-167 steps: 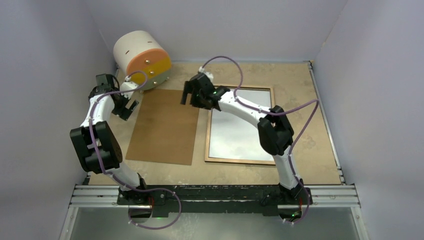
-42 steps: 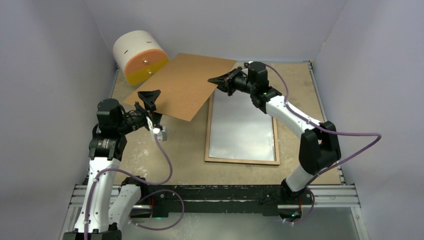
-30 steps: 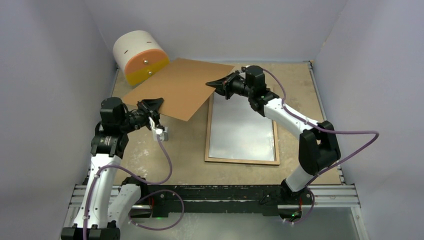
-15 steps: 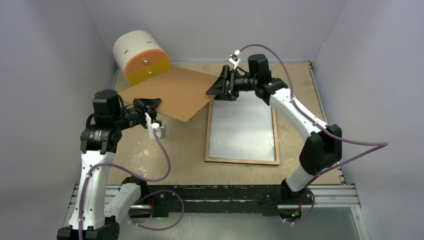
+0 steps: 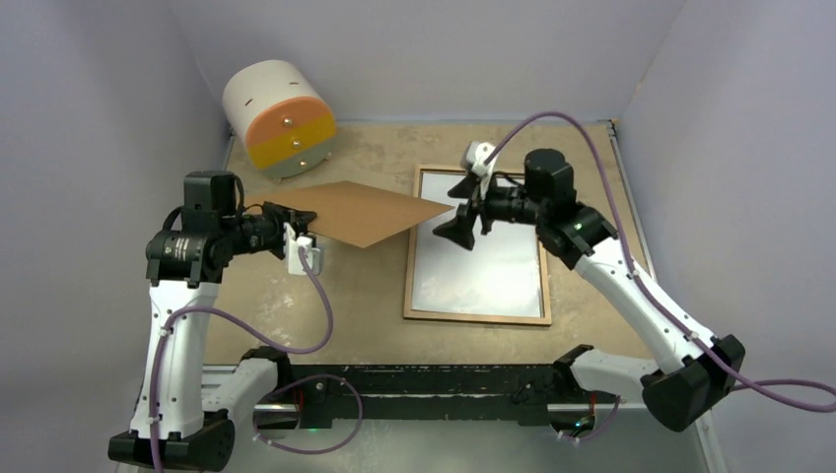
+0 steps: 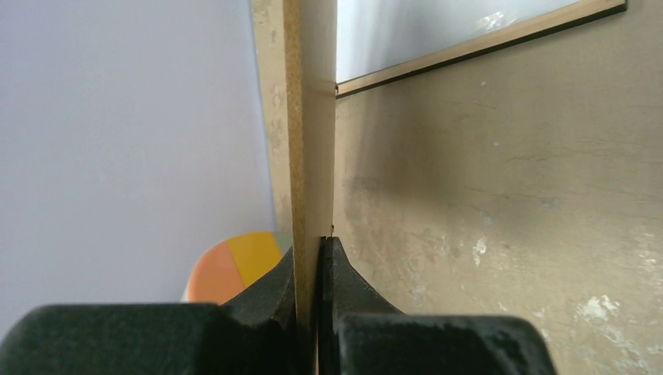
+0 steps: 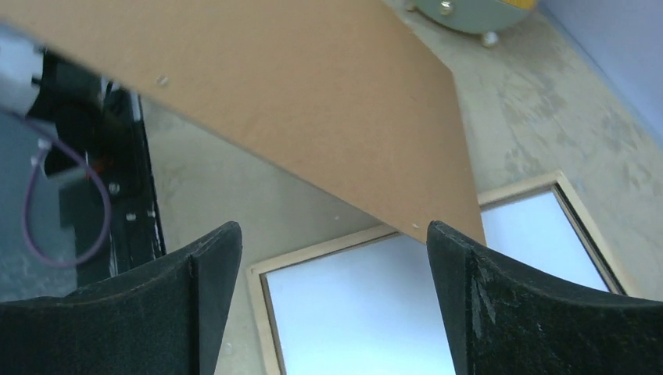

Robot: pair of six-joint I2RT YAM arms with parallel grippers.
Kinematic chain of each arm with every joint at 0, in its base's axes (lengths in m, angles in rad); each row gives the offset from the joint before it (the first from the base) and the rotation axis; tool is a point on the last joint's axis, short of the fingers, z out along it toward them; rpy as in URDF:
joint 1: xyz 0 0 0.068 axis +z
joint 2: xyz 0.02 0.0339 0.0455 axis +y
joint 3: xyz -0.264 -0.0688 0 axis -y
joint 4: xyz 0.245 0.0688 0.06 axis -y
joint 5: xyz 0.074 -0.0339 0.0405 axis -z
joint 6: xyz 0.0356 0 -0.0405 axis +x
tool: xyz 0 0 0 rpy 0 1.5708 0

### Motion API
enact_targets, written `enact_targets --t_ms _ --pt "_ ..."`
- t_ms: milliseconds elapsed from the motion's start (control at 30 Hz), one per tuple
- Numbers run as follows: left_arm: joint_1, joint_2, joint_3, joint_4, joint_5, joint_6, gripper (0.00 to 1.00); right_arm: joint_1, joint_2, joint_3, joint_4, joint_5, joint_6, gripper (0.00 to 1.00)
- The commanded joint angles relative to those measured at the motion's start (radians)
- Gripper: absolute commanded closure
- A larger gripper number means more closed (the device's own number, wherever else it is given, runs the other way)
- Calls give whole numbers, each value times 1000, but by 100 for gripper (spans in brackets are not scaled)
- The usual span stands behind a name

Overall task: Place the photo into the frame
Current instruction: Turn over the photo frame item at the center of the board.

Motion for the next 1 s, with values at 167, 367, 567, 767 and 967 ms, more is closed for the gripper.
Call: enact_targets --t_ms 167,367,567,767,967 --pt "-4 61 162 -85 101 51 100 178 1 -107 185 -7 -312 11" --pt "-4 69 187 -109 109 75 100 224 20 -134 328 85 -324 14" --pt "-4 75 196 -90 122 52 100 296 91 -125 362 169 -372 21" --pt "-4 90 204 -50 132 12 100 312 130 -139 464 193 -367 51" --pt "-4 79 182 206 165 -270 94 312 184 -97 531 204 -240 100"
